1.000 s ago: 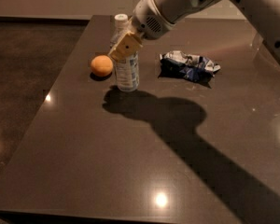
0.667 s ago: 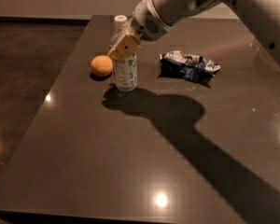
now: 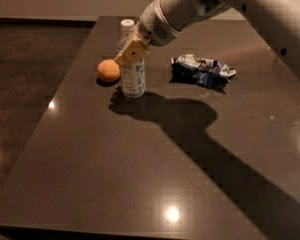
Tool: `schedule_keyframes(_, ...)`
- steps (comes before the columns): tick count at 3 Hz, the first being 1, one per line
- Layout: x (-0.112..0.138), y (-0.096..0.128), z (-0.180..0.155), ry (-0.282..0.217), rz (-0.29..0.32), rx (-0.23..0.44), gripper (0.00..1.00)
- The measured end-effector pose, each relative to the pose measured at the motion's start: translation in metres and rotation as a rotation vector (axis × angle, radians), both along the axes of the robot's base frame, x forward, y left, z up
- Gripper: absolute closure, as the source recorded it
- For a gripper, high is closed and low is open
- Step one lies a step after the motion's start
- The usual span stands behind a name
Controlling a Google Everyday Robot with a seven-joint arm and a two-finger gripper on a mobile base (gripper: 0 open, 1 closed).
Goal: Move blue plastic bottle near orange
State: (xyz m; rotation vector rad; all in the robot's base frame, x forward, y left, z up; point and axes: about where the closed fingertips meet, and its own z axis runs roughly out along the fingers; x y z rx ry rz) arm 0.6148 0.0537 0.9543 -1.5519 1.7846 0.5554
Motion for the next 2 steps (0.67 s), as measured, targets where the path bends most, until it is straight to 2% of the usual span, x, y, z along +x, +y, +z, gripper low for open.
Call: schedule_keyframes(2, 0.0045, 0.0002, -0.0062, 0.012, 0.016, 0.023, 0.17)
